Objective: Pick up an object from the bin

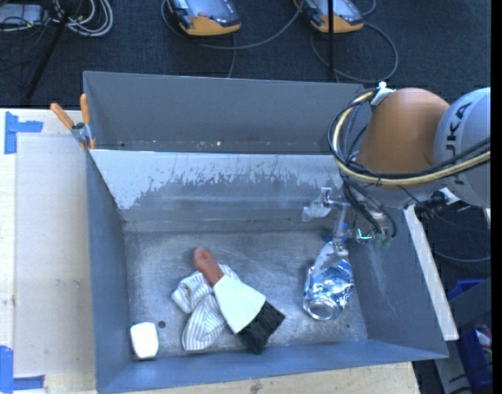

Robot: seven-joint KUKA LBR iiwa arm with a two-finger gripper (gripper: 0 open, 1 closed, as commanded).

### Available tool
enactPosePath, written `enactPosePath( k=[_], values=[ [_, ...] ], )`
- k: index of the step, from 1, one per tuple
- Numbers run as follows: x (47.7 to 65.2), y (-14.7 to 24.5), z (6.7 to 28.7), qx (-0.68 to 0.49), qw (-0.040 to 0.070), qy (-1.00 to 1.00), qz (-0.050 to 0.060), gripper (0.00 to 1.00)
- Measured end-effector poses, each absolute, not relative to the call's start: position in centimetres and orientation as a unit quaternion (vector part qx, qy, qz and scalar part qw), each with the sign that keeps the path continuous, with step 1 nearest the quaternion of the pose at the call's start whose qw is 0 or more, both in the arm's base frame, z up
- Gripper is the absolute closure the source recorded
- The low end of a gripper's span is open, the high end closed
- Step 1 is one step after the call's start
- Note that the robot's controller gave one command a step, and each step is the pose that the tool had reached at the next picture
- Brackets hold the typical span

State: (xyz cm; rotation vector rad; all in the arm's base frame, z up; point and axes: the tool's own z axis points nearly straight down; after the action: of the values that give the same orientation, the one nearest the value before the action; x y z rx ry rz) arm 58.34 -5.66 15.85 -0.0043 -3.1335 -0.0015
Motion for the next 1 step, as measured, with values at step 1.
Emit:
enactPosePath(
  k=[1],
  values=[
    [58.52,-5.65,16.26,-0.001,0.000,-1.000,0.000,0.00]
  ],
)
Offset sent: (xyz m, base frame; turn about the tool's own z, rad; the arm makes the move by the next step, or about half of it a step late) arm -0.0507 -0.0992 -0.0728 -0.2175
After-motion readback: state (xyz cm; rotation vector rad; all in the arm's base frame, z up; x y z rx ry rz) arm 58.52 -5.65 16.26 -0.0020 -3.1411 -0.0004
